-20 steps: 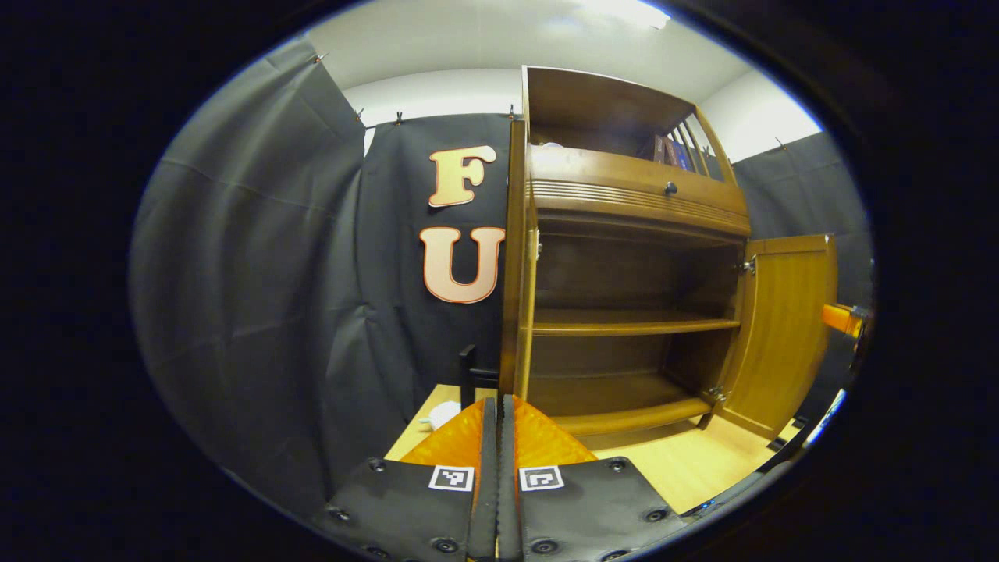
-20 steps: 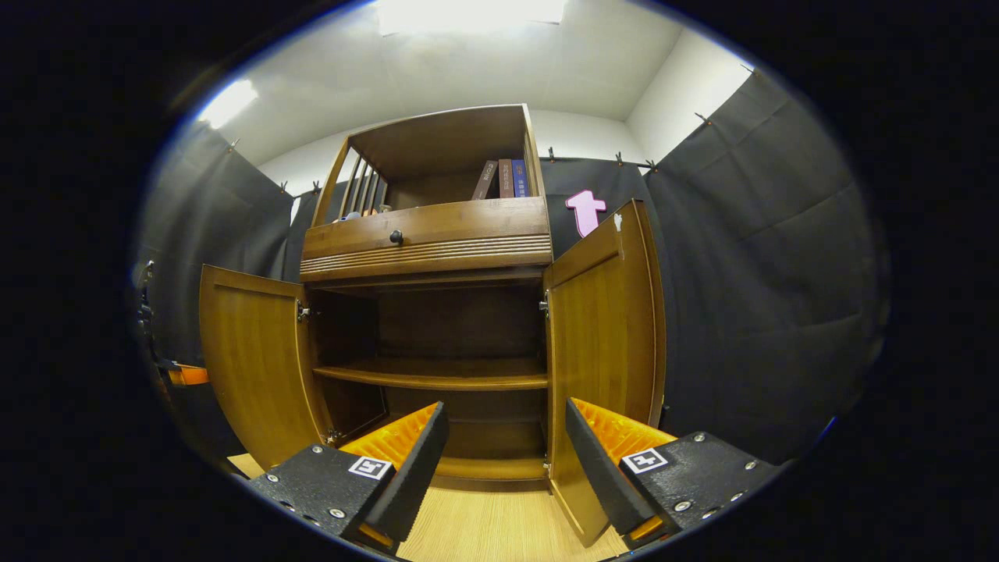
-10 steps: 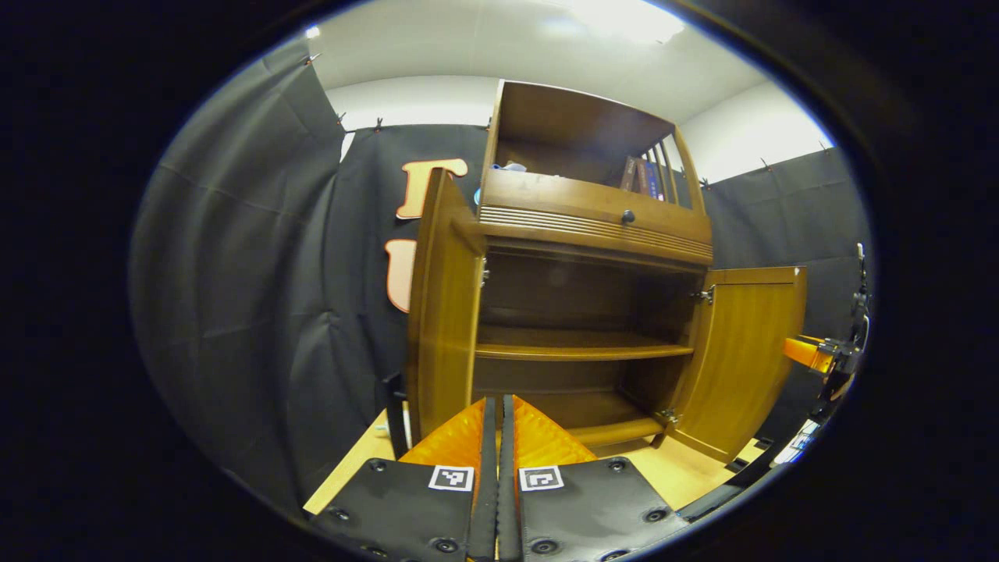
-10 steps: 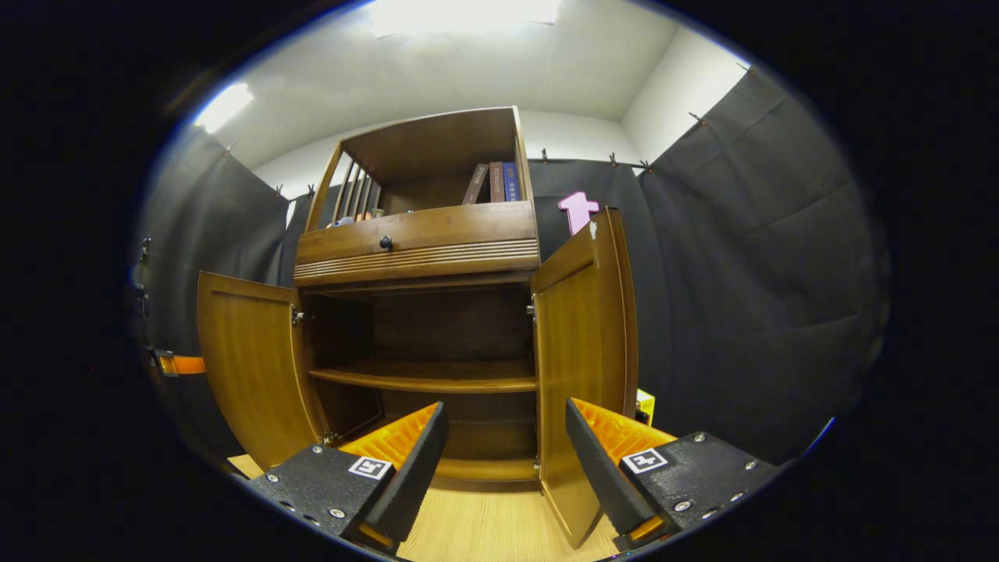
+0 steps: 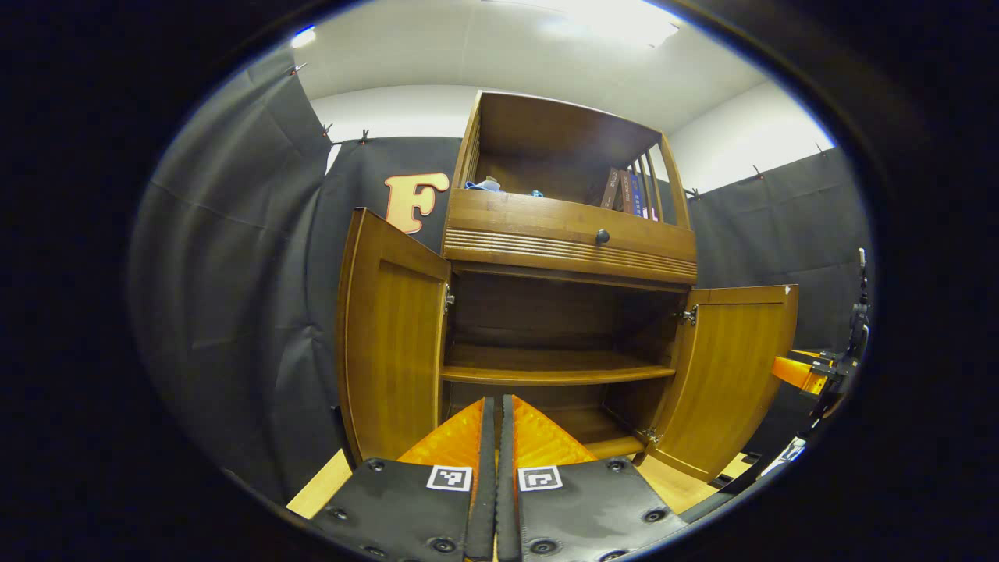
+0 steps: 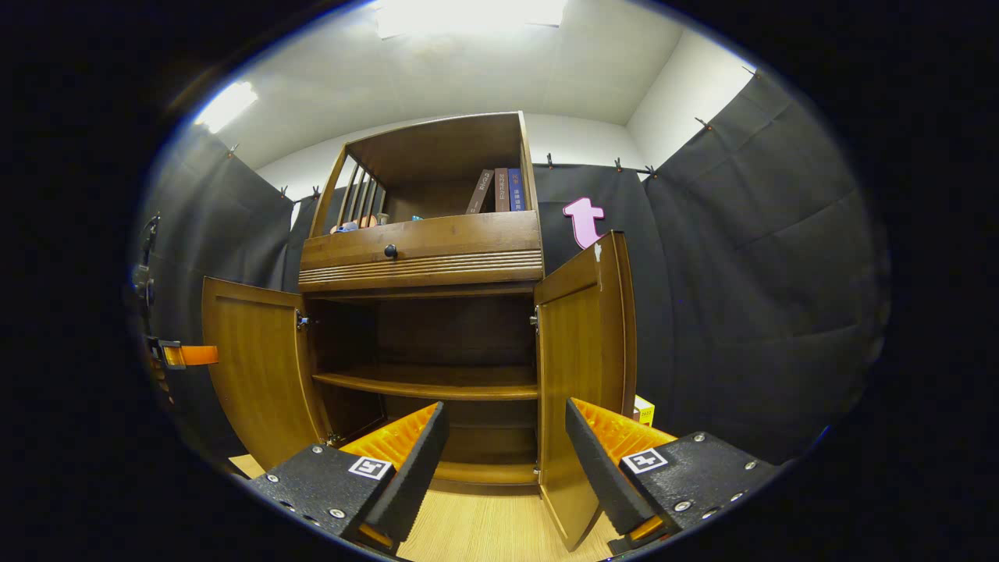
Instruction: Open the right door of the double-door shoe cabinet with the right hand, and open the left door with the left hand.
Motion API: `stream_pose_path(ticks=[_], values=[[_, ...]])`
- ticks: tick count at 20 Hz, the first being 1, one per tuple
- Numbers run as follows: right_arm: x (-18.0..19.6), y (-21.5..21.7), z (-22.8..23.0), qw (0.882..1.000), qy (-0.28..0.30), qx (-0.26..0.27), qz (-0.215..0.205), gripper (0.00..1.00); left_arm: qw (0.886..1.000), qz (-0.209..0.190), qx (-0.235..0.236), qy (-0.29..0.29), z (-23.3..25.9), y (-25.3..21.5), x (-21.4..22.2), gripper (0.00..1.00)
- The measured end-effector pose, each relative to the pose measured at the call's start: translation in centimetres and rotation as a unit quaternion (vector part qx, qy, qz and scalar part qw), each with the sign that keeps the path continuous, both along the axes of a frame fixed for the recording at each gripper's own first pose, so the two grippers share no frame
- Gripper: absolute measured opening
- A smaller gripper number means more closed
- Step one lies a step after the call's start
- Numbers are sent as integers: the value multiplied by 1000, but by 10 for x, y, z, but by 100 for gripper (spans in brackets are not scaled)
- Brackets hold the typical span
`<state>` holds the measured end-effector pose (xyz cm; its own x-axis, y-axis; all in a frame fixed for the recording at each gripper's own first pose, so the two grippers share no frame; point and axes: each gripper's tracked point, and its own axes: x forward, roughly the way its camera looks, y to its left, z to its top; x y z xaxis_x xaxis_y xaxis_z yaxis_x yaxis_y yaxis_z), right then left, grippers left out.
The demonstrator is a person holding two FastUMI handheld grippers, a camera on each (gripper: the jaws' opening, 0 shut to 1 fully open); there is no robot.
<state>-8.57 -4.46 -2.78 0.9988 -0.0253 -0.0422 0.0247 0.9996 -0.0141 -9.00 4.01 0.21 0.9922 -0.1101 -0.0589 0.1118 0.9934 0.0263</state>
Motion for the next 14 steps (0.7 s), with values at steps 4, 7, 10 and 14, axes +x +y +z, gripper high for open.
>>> stream_pose_path(ticks=[4,7,10,14], values=[[2,2,1,1000,5,-1,6,92,1000,9,6,5,-2,-11,6,10],[5,2,1,1000,7,4,8,99,1000,26,7,6,-1,-12,11,25],[8,2,0,1000,12,5,10,92,999,33,13,10,-2,-13,17,45],[10,3,4,1000,9,4,9,92,999,32,20,14,-3,-18,22,64]])
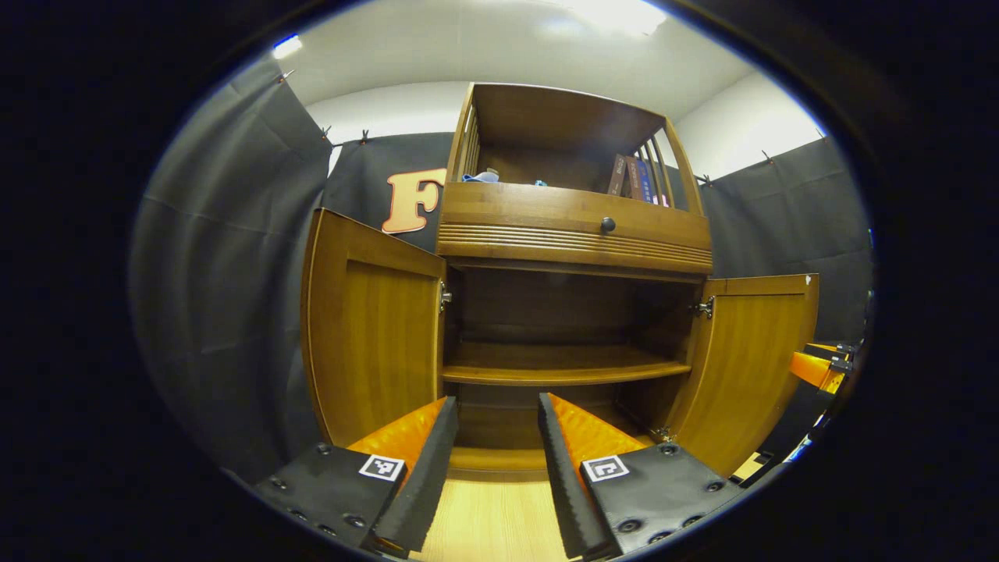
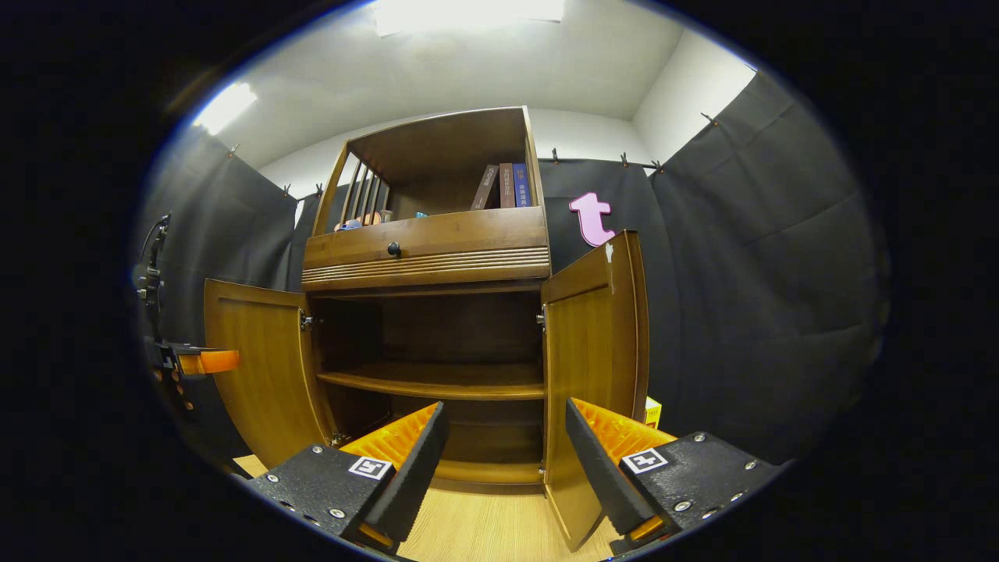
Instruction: Open the right door of the double-door shoe cabinet with the right hand, and open the left door with the left hand.
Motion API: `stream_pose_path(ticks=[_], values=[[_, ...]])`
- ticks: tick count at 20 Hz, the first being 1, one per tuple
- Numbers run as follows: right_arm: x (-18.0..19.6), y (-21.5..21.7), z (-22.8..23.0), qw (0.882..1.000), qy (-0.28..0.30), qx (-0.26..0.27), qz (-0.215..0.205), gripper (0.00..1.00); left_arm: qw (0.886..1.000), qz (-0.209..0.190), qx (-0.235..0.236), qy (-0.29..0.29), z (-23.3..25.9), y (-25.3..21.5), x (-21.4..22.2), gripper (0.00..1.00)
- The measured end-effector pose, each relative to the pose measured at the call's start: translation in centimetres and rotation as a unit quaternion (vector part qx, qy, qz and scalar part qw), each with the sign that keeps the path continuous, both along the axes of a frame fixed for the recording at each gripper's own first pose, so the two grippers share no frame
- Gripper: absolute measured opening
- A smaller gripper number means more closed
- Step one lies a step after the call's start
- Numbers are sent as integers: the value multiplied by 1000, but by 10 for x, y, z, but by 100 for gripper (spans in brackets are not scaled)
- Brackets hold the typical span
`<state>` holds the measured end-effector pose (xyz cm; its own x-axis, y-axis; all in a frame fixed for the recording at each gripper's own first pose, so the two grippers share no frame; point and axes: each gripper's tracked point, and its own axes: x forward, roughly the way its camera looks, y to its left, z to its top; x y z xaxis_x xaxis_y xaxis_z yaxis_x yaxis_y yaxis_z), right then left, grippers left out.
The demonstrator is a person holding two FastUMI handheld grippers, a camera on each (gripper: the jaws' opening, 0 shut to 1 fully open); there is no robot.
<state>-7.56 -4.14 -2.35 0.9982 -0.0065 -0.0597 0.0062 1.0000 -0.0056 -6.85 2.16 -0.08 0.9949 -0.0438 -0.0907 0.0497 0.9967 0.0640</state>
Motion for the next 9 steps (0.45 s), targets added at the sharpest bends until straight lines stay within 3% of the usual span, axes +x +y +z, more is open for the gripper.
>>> stream_pose_path(ticks=[1,7,9], values=[[0,1,1,1000,-1,0,1,92,1000,-2,-1,0,0,-1,0,63],[1,6,7,1000,-8,-1,5,92,1000,0,6,-3,5,-4,4,94],[2,7,8,1000,-10,-1,6,92,1000,4,9,-5,6,-5,3,95]])
